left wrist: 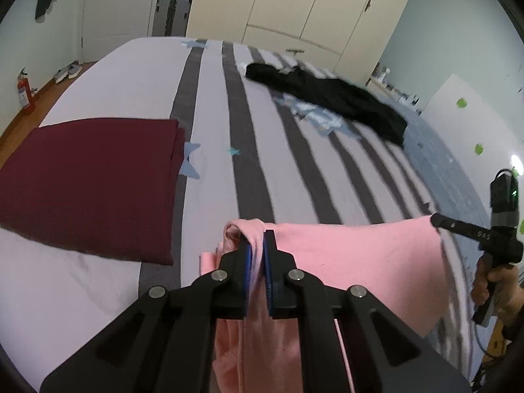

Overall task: Fold clothes
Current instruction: 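Lift the pink shirt edge with both grippers and fold it over, then open both grippers and press the folded pink shirt flat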

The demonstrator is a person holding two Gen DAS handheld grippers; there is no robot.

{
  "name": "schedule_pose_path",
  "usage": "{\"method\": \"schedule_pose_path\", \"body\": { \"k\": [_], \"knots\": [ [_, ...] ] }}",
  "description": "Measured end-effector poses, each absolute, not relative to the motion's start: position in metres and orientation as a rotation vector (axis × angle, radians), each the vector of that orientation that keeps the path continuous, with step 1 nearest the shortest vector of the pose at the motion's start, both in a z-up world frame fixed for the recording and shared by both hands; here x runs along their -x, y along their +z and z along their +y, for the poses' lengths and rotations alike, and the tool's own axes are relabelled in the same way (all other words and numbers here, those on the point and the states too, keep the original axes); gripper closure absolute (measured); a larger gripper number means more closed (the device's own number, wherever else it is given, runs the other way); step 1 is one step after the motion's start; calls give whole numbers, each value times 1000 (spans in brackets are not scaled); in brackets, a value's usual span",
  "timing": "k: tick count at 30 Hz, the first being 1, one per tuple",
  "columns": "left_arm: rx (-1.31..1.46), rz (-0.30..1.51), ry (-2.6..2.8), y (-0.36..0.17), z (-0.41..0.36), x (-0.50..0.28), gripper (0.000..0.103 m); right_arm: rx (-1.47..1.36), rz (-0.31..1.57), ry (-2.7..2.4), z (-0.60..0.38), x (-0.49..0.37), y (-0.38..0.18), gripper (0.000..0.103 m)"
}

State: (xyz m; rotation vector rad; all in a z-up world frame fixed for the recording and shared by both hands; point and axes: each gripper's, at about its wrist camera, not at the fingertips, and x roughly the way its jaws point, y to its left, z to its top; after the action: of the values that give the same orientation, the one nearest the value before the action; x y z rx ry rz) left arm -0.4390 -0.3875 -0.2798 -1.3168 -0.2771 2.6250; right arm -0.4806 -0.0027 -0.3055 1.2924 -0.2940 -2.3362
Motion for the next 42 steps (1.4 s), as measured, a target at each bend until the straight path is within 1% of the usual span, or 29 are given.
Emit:
{"method": "schedule_pose_path", "body": {
  "k": [4, 8, 9, 11, 12, 13, 15, 18, 21, 23, 26, 29, 31, 33, 38, 42],
  "knots": [
    [1401, -248, 2619, -307, -386, 452, 98, -1334, -232, -2344, -11, 492, -329, 100],
    [1425, -195, 2631, -316, -381, 455, 97, -1372, -171, -2344, -18, 496, -348, 100],
    [1429, -213, 2634, -313, -382, 455, 94, -1372, -155, -2348, -19, 495, -350, 100],
    [1436, -274, 2641, -306, -388, 454, 92, -1371, -157, -2357, -17, 493, -347, 97],
    [1438, -298, 2664, -301, -392, 452, 83, -1364, -165, -2372, -13, 490, -342, 97],
    [1423, -298, 2703, -293, -395, 448, 81, -1350, -172, -2397, -9, 487, -334, 96],
    [1364, -285, 2786, -276, -398, 437, 81, -1305, -183, -2467, 1, 478, -316, 93],
    [1271, -256, 2847, -257, -385, 419, 81, -1229, -160, -2554, 3, 461, -290, 91],
    [1222, -250, 2807, -256, -352, 412, 81, -1178, -166, -2524, -19, 448, -282, 91],
    [1214, -270, 2770, -261, -331, 414, 81, -1164, -153, -2484, -46, 441, -286, 91],
    [1227, -320, 2742, -269, -308, 423, 85, -1153, -139, -2451, -82, 437, -298, 91],
    [1253, -354, 2734, -281, -296, 433, 88, -1146, -177, -2441, -96, 443, -307, 91],
    [1292, -356, 2728, -291, -296, 434, 93, -1162, -206, -2437, -101, 448, -315, 91],
    [1308, -362, 2728, -297, -296, 433, 95, -1177, -222, -2433, -102, 452, -322, 91],
    [1273, -414, 2716, -296, -293, 430, 95, -1149, -186, -2403, -113, 454, -324, 91],
    [1281, -407, 2691, -301, -286, 431, 95, -1163, -201, -2361, -121, 453, -329, 91]
  ]
}}
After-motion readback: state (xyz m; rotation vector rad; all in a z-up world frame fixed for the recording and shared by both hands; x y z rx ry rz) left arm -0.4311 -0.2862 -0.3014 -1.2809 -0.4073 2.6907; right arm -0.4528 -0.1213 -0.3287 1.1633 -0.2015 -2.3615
